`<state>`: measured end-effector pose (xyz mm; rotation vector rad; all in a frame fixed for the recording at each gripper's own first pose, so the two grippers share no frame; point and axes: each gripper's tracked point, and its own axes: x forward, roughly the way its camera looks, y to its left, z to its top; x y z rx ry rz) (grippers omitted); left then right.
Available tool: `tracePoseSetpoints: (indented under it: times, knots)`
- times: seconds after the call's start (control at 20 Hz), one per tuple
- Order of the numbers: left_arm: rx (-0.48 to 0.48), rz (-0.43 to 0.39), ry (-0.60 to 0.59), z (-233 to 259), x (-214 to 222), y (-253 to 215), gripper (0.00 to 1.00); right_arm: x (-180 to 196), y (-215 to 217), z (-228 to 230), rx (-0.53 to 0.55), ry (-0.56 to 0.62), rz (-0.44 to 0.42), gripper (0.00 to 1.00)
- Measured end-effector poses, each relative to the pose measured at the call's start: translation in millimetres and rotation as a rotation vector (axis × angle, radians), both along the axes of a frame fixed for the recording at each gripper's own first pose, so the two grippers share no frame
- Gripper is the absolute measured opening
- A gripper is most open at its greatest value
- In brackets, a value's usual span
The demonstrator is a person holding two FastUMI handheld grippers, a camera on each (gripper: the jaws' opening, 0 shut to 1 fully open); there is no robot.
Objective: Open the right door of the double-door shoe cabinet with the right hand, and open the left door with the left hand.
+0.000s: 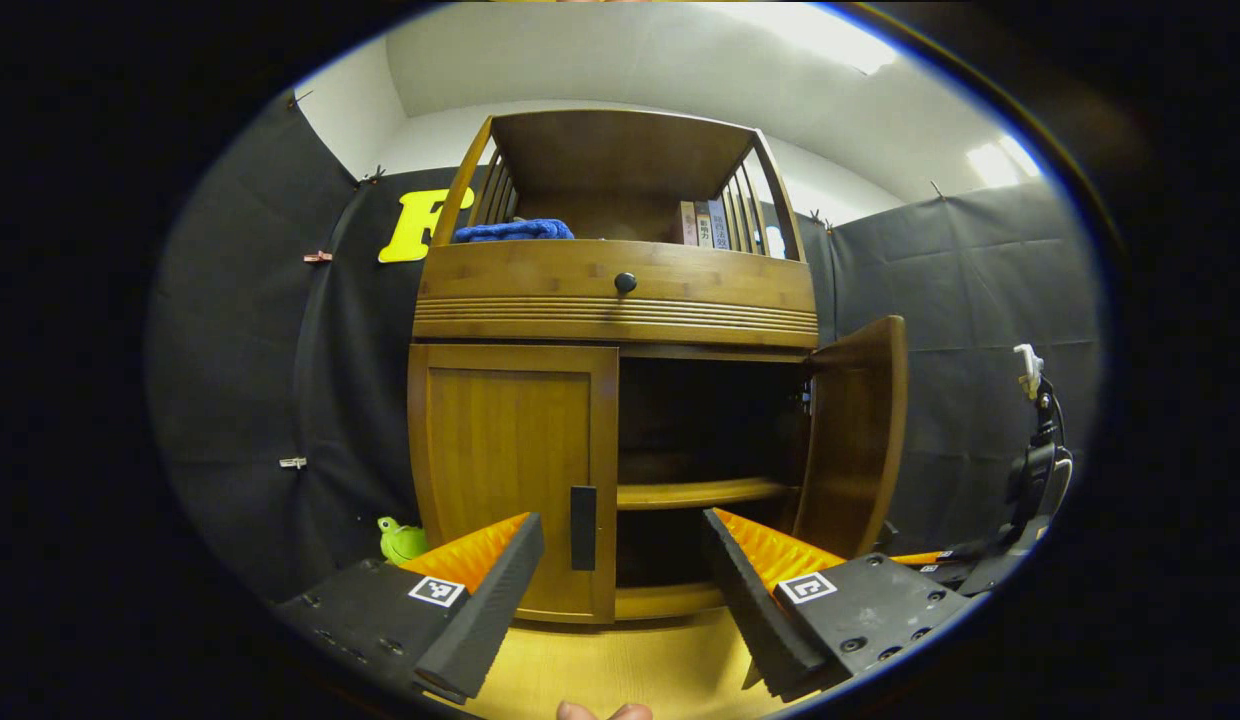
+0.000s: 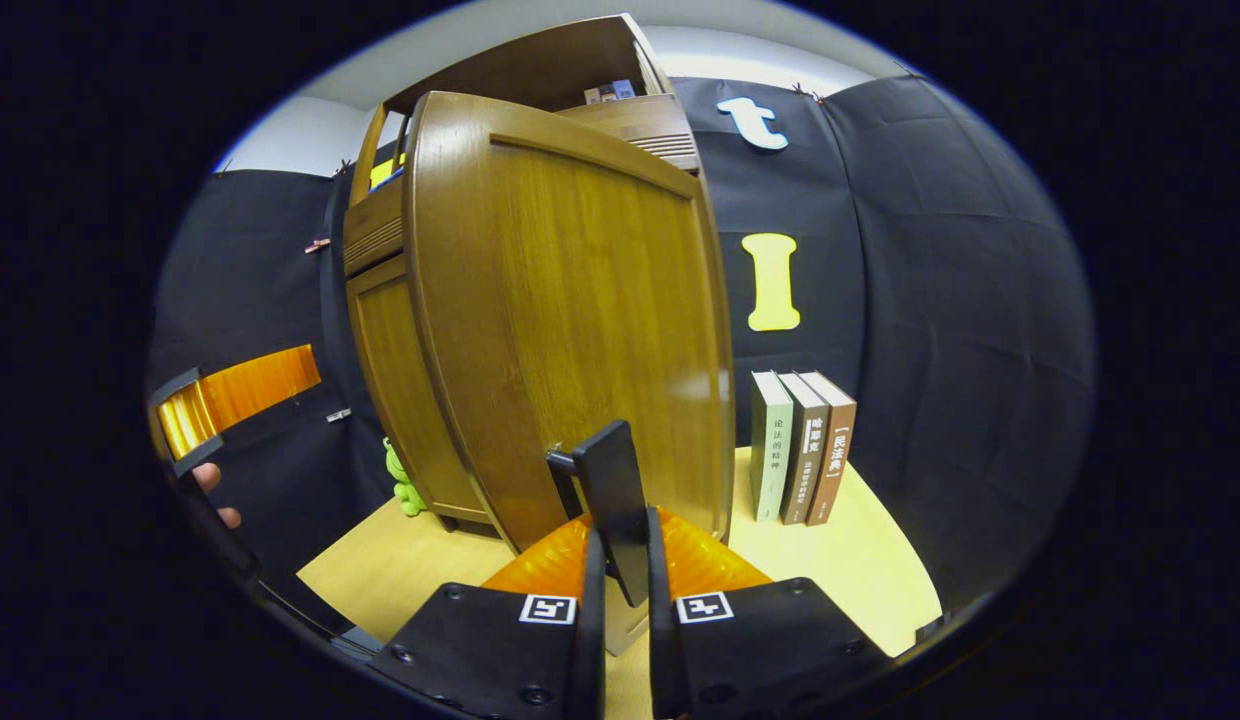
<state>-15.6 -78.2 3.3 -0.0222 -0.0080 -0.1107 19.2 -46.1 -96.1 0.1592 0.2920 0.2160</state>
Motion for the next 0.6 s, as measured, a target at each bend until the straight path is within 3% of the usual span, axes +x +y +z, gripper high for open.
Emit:
tracePoseSetpoints:
  times: [0.15,0.3,0.6]
  knots:
    - [0.006,0.000,-0.005,1,0,-9,0.98,-6,-23,2,-0.002,0.006,-0.017,0.21]
    - [0.007,0.000,-0.007,2,2,-18,0.99,-5,-53,1,-0.052,-0.002,-0.059,0.16]
    - [0.014,-0.010,-0.006,-1,8,-35,0.99,-11,-93,14,-0.144,-0.040,-0.103,0.16]
